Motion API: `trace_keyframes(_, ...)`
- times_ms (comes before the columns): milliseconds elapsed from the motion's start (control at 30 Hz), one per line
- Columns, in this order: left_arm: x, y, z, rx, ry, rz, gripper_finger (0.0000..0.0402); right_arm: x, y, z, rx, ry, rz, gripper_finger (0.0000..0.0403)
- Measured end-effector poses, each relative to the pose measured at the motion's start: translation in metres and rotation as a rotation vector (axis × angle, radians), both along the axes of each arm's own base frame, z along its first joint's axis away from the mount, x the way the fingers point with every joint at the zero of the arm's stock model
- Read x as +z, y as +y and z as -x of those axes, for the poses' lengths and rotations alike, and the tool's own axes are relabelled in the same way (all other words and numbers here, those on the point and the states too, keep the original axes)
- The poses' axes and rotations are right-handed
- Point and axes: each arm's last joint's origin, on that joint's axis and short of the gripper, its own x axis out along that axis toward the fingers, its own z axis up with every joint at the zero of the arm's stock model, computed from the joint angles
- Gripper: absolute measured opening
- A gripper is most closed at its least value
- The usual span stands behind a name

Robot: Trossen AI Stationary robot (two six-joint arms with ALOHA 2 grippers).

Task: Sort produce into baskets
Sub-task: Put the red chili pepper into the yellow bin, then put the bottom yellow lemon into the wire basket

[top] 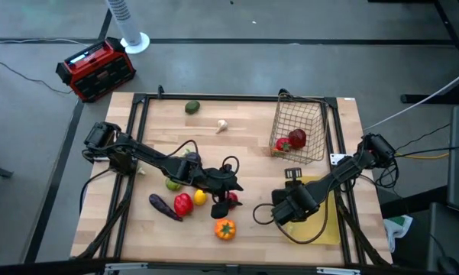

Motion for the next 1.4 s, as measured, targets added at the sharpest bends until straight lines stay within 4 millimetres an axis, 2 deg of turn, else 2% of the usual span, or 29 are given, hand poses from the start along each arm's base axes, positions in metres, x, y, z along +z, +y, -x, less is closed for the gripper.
trace_keyframes(133,0.0,0.0,0.0,0.0,0.0,0.0,0.0249,-0.014,-0.002,0.008,-0.018,0.102,-0.05,0.0106)
trace_keyframes(333,0.0,0.0,0.0,-0.009,-0.002,-0.013,0.0249,-0.03,-0.007,0.017,-0.022,0.16,-0.017,0.0107)
trace_keyframes(467,0.0,0.0,0.0,-0.009,-0.002,-0.014,0.0249,-0.032,-0.008,0.017,-0.022,0.162,-0.016,0.0126)
trace_keyframes(633,-0.001,0.0,0.001,-0.008,0.012,-0.017,0.0249,-0.032,-0.008,0.017,-0.022,0.157,-0.019,0.018)
trace_keyframes(900,-0.007,0.003,0.012,0.027,0.157,-0.006,0.0249,-0.032,-0.008,0.016,-0.02,0.15,-0.013,0.0247)
trace_keyframes(1033,-0.009,0.004,0.014,0.018,0.188,-0.028,0.0249,-0.032,-0.007,0.016,-0.019,0.144,-0.017,0.0259)
trace_keyframes(1400,-0.009,0.004,0.014,0.036,0.192,-0.006,0.0249,-0.033,-0.007,0.015,-0.018,0.131,-0.025,0.0257)
